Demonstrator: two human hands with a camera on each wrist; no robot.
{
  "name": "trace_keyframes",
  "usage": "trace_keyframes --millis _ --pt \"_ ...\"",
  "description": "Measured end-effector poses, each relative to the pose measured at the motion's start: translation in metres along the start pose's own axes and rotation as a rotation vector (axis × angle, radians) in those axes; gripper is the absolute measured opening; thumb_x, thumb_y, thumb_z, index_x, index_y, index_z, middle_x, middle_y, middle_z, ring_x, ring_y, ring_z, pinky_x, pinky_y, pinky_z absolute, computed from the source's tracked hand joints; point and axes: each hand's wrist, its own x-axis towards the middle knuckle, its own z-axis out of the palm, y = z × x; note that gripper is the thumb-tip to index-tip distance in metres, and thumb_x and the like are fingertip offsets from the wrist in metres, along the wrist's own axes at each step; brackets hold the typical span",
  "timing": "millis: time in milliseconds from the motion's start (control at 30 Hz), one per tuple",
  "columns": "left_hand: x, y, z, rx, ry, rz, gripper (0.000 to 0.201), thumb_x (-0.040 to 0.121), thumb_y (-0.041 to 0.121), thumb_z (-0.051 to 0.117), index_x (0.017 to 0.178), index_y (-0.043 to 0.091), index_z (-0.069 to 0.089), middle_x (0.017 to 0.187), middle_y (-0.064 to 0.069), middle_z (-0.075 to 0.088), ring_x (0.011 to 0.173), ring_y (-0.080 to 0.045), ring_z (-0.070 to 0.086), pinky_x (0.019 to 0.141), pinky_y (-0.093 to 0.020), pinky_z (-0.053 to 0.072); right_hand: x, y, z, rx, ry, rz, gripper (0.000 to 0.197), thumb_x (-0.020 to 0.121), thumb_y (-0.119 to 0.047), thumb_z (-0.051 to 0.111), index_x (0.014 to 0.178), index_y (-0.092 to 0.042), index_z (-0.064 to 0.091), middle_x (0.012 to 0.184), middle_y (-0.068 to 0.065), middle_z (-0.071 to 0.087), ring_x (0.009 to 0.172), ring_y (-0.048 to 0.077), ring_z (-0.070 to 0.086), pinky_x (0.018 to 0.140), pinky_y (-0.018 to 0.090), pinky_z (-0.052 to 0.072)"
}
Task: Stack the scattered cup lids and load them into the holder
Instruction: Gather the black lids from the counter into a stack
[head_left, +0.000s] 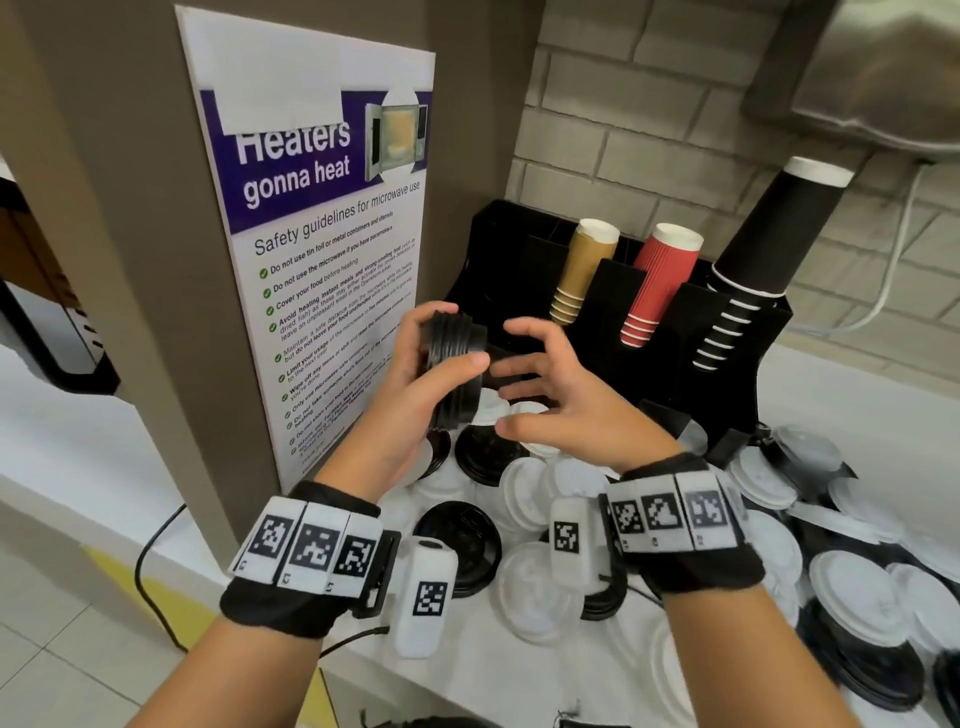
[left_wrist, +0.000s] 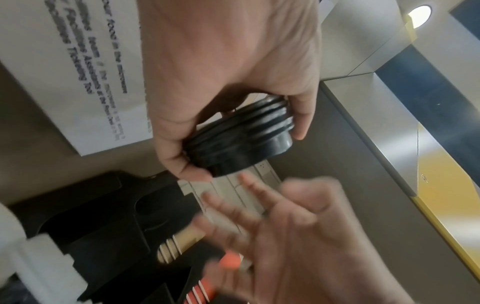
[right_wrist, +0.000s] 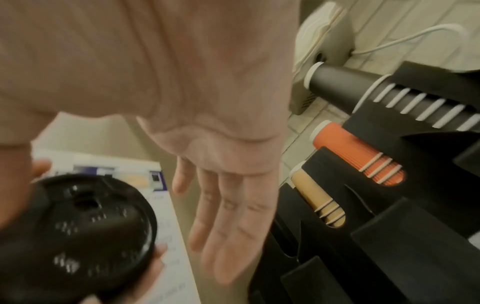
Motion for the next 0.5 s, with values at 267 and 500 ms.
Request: trace_keyframes --millis 267,500 --pt "0.003 0.021 -0.003 0.067 0.033 0.084 0.066 0.061 0.043 0.072 0.122 0.042 0.046 0.100 0.016 0.058 0.091 -0.007 0.060 0.081 -0.031 0.049 0.029 -0.003 0.062 -1.043 -0.743 0.162 0.078 0.072 -0.054 0.076 0.131 -0.013 0.046 0.113 0.002 0.058 0.100 0.019 0.056 0.076 0.030 0.048" --pt "-0.004 0.020 -0.003 0.055 0.033 0.079 0.063 0.067 0.032 0.072 0.124 0.037 0.044 0.104 0.008 0.052 0.085 -0.006 0.059 0.079 -0.030 0.048 0.024 -0.001 0.094 -1.297 -0.651 0.057 0.086 0.069 -0.050 0.079 0.135 -0.015 0.038 0.103 0.002 0.060 0.087 0.021 0.060 0.067 0.030 0.048"
